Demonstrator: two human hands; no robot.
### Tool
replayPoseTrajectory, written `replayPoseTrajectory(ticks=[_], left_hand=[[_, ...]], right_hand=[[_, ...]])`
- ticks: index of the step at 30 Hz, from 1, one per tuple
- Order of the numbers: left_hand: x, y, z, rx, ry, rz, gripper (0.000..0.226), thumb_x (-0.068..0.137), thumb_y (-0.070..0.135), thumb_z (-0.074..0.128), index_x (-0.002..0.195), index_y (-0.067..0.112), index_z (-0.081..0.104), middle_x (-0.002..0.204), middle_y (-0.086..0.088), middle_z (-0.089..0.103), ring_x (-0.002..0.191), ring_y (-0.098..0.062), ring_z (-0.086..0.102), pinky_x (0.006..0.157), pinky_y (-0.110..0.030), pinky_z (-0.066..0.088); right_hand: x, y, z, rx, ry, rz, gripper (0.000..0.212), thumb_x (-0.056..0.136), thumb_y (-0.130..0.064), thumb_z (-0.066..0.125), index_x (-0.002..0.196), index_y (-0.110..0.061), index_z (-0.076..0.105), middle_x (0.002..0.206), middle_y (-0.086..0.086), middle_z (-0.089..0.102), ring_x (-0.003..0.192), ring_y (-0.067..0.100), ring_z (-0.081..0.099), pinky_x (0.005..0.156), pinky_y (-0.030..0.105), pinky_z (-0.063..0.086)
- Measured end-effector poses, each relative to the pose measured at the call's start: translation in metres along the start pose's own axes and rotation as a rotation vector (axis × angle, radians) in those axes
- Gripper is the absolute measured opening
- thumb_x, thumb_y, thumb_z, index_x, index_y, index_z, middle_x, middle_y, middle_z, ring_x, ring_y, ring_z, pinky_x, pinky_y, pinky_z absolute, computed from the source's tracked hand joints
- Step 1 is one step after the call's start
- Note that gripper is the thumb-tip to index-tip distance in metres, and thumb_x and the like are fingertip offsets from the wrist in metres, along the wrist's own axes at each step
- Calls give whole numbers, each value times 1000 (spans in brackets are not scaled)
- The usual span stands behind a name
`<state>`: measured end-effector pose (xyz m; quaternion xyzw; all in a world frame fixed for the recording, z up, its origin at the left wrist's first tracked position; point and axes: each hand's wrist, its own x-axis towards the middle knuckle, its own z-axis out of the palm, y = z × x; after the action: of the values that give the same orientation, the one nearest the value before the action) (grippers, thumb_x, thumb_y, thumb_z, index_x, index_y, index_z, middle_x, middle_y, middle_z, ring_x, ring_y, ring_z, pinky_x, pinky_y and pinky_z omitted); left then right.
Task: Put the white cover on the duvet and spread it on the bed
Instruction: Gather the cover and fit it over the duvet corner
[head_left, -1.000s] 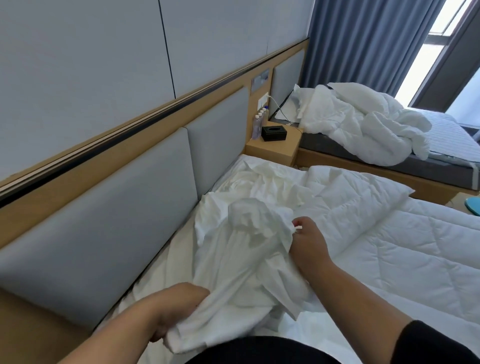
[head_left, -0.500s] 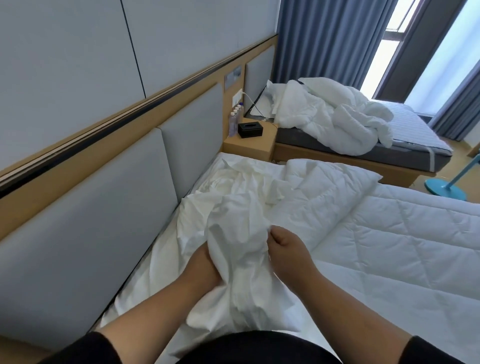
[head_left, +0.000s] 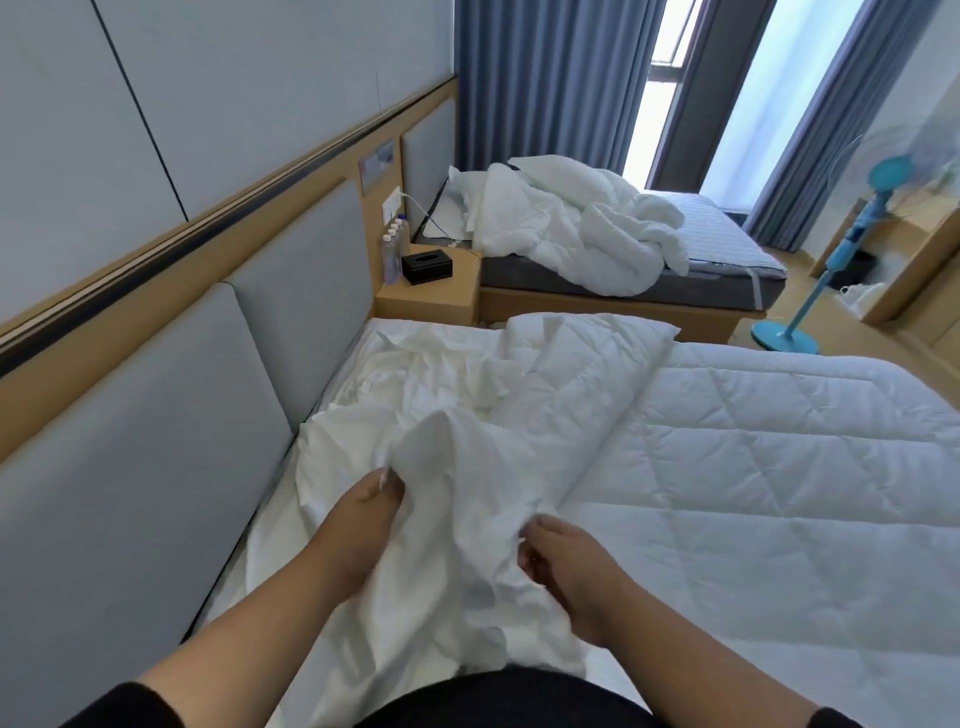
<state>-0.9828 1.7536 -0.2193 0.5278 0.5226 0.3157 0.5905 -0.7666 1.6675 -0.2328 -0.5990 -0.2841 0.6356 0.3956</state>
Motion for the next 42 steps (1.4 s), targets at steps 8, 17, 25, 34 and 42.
replayPoseTrajectory(ticks=[8,17,25,34,42], left_hand=[[-26,-25,-3,154,-171,12,25,104,39,46,117,34,67,112,17,72,105,-1,67,93,-25,52],[-51,-28,-22,341,452,403,22,101,15,51,82,17,62,85,10,59,83,-10,57,70,-12,43],[-95,75,-62,-551,575,396,40,103,31,48,67,26,65,69,2,49,66,-11,46,60,-22,46],[-121,102,-68,112,-60,64,16,68,36,70,71,20,69,71,2,63,68,-12,58,63,-25,48],[-52,-39,-58,-243,-121,-600,29,85,11,63,110,1,72,104,-15,72,90,-28,69,85,-40,59]], right_hand=[[12,-9,24,-420,40,-209,37,98,8,52,79,-23,53,70,-16,61,72,5,54,65,13,47],[28,-16,63,-552,-22,-379,29,97,-7,63,73,-21,54,73,-8,55,69,5,50,66,15,47],[38,-11,61,-441,-56,-385,15,97,-21,60,85,-29,61,85,-7,66,85,11,61,84,32,52],[64,-42,51,-442,224,-510,29,94,-13,51,67,-20,48,69,0,58,67,19,52,63,36,46],[31,-32,59,-588,38,-574,10,95,-15,56,88,-21,58,85,-5,67,78,7,62,73,24,51]])
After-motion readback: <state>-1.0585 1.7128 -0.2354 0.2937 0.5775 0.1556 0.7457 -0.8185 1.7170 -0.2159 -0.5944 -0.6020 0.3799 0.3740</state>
